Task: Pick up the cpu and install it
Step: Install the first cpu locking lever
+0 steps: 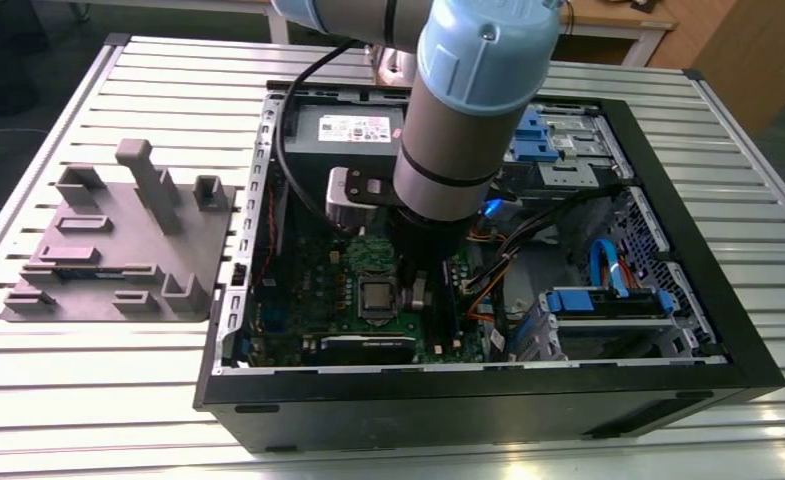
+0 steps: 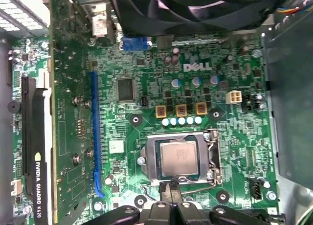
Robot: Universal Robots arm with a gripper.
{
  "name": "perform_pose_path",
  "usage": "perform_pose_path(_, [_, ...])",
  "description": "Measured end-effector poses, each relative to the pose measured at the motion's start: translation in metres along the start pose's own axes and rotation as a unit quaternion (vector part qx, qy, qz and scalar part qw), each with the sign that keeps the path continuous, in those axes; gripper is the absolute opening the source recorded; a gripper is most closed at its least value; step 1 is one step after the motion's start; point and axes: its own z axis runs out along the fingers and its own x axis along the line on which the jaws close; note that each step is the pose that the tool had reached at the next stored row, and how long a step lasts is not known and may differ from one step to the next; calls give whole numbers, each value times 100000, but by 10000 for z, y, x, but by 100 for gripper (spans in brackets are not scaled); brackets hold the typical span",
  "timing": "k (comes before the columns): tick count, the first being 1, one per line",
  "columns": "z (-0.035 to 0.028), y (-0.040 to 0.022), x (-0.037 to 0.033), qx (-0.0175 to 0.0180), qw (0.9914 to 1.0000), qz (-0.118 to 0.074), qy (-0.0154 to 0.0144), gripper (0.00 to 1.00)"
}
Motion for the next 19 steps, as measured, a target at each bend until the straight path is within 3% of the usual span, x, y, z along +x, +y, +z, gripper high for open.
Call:
perform_pose_path(3, [8, 0, 0, 72, 99994, -664, 825, 10])
perform_pose_path(5, [11, -1, 2, 90, 99990, -924, 1070, 10])
perform_pose_path(13, [35, -4, 2, 151, 99962, -2486, 1161, 10])
perform_pose_path(19, [59, -6, 1, 154, 99961, -2578, 1100, 10])
